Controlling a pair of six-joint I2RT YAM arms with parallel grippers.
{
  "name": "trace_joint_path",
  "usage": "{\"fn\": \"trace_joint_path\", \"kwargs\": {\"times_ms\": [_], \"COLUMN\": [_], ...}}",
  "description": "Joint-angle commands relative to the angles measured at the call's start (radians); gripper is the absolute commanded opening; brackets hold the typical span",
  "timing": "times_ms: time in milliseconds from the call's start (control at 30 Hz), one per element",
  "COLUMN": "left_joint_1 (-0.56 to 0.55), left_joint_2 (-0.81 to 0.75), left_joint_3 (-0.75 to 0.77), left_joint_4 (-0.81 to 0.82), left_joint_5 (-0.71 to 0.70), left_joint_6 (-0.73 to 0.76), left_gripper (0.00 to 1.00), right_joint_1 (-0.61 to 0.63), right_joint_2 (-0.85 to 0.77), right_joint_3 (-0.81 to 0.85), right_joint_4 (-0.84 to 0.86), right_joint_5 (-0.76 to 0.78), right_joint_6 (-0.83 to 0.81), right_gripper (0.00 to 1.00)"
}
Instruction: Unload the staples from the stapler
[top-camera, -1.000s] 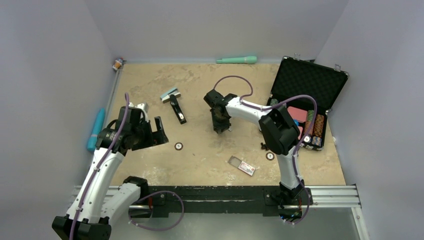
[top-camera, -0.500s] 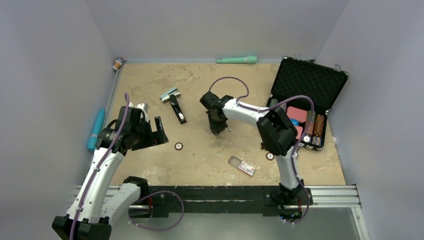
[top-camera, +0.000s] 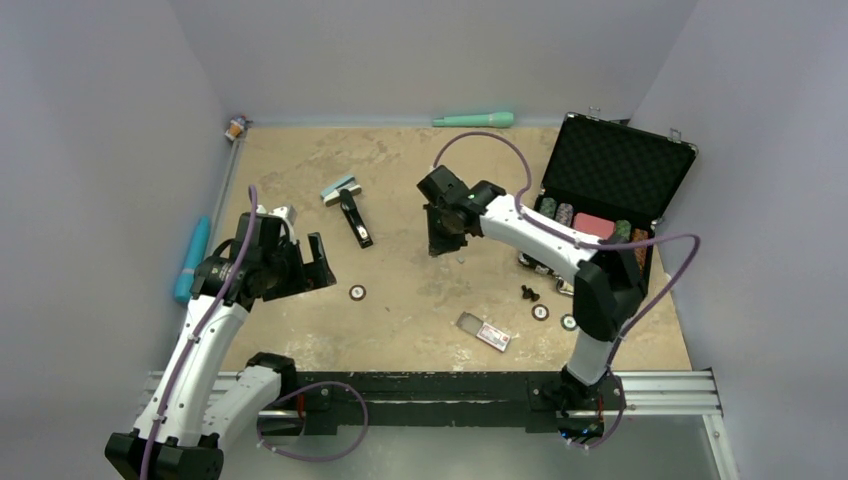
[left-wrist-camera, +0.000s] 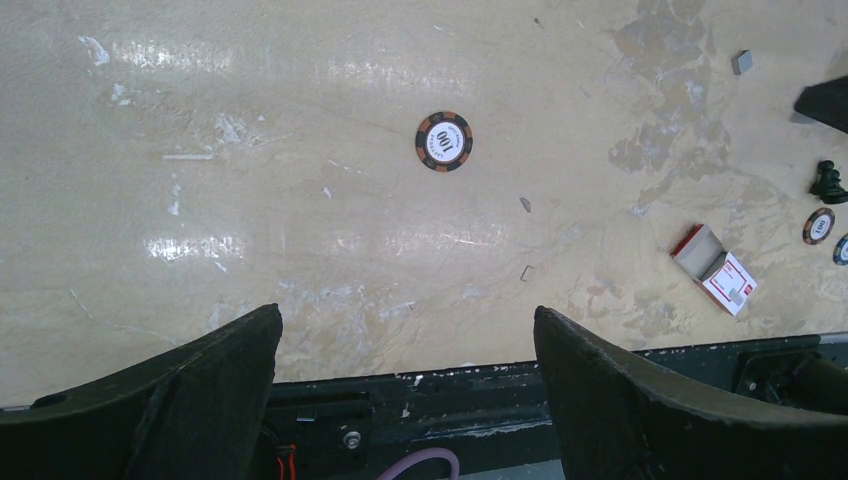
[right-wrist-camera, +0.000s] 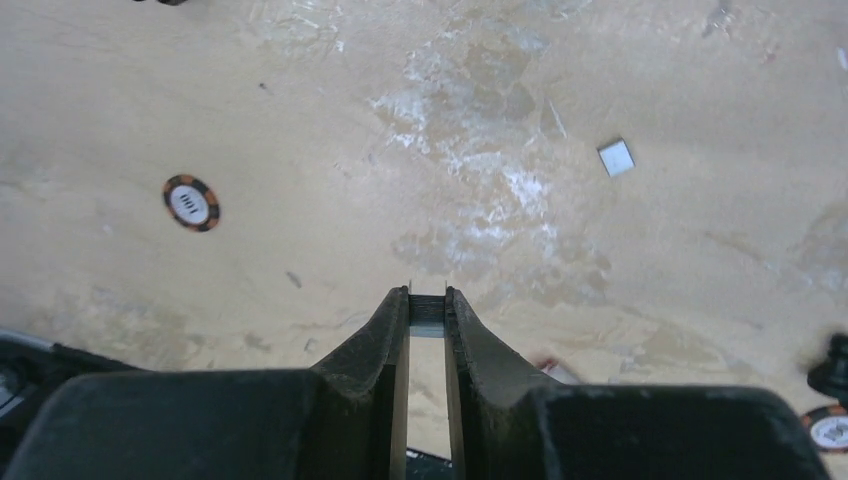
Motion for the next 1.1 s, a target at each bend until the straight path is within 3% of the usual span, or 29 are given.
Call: {"fn": "trace_joint_path", "kwargs": {"times_ms": [0,67,433,1067], "left_joint_1": [0.01,0.01,0.011,0.01], "left_joint_2": [-0.006,-0.003,0.004,0.014], "left_joint_3": [-0.002,-0.002,-0.004,-0.006], "left_joint_4": [0.023,0.024,0.024,0.029], "left_joint_5": [-0.009,-0.007,0.006,0.019], "left_joint_6": [-0.005,-0.005,-0.002,0.001], "left_gripper": [0.99,0.99,0.97,0.95], "right_joint_1": [0.003,0.003,0.003,-0.002], "right_joint_2": [-0.135,-0.183,-0.365,-0.352], "right_joint_3": [-0.069,-0.103,-0.328,-0.537], "right_joint_4": [-0.05,-0.054,-0.025,0.0], "right_joint_5": [-0.001,-0.009,-0.066,-0.142], "right_joint_6": [0.118,0.153,0.231,0.322], "right_gripper": [0.04,0.0,0.0,0.0]}}
